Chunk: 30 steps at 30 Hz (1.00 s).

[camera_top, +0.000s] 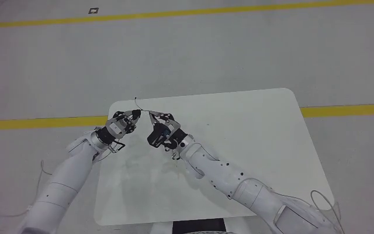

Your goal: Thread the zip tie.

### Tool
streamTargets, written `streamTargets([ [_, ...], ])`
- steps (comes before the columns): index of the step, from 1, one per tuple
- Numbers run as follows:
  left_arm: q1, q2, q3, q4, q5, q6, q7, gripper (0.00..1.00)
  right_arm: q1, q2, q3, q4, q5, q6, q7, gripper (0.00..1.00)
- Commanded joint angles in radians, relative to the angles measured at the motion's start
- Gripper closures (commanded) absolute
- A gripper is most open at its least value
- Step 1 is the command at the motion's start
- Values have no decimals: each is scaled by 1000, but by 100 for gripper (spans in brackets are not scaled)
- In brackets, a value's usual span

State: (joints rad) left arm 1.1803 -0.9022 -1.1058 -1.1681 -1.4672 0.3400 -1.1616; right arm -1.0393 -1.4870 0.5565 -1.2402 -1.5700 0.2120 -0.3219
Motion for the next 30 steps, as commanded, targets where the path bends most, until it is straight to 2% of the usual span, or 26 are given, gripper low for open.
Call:
streamTargets([
  [1,0,0,0,0,0,0,0,100,2,2,-4,-3,0,-3,0,95],
  [2,0,0,0,0,0,0,0,100,3,4,-7,-6,0,-4,0,78],
  [5,0,0,0,0,0,0,0,100,6,6,-13,-10,0,-5,2,75],
  [8,0,0,0,0,0,0,0,100,8,8,-16,-11,0,-6,5,67],
  [11,0,0,0,0,0,0,0,100,9,9,-18,-11,0,-7,7,65],
  [16,0,0,0,0,0,0,0,100,11,8,-16,-12,0,-9,8,76],
  [23,0,0,0,0,0,0,0,100,20,3,-22,-12,0,-14,7,78],
  [30,0,0,0,0,0,0,0,100,24,-2,-23,-5,0,-16,5,89],
])
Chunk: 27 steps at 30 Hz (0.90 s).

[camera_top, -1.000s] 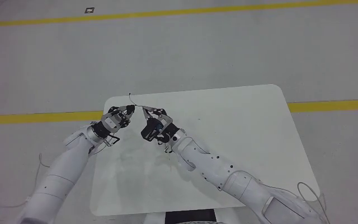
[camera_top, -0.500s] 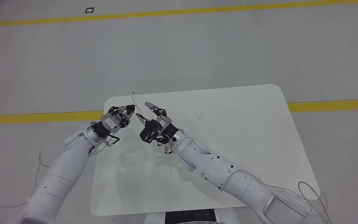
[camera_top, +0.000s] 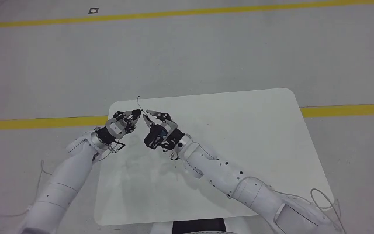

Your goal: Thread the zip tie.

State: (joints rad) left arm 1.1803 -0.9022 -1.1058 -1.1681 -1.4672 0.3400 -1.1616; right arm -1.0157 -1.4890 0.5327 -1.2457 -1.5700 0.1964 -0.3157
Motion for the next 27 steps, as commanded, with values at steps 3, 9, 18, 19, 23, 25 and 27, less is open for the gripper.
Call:
streamTargets([
  [3,0,0,0,0,0,0,0,100,1,-2,1,4,0,-2,-5,89],
  [9,0,0,0,0,0,0,0,100,6,-5,0,9,0,-3,-4,100],
  [18,0,0,0,0,0,0,0,100,12,-2,-5,22,0,17,11,100],
  [19,0,0,0,0,0,0,0,100,11,-1,-5,21,0,18,12,100],
  [23,0,0,0,0,0,0,0,100,7,5,0,20,0,20,12,100],
  [25,0,0,0,0,0,0,0,100,4,7,4,19,0,21,12,100],
  [27,0,0,0,0,0,0,0,100,-2,10,9,17,0,21,12,100],
])
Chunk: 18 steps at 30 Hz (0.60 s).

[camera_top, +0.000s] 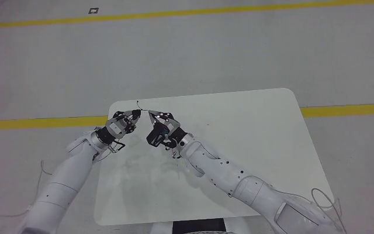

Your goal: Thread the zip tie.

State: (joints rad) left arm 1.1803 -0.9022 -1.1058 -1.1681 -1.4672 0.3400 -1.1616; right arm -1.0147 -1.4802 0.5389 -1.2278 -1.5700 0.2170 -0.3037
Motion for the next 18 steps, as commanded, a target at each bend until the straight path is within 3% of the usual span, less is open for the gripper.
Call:
streamTargets([
  [1,0,0,0,0,0,0,0,100,-5,3,6,-1,0,1,0,100],
  [18,0,0,0,0,0,0,0,100,-36,28,40,-19,0,-1,12,100],
])
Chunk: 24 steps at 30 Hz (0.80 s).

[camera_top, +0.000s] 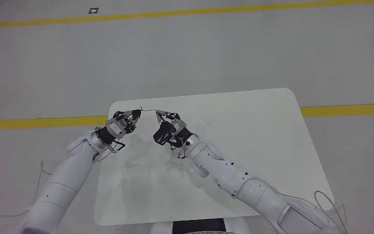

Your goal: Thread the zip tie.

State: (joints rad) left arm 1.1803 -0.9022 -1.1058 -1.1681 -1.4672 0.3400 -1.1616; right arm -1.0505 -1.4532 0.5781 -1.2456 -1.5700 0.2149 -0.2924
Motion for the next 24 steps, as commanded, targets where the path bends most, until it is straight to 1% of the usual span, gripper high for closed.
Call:
streamTargets([
  [1,0,0,0,0,0,0,0,100,-1,2,1,-2,0,1,1,100],
  [24,0,0,0,0,0,0,0,100,-8,28,-4,-20,0,28,25,100],
])
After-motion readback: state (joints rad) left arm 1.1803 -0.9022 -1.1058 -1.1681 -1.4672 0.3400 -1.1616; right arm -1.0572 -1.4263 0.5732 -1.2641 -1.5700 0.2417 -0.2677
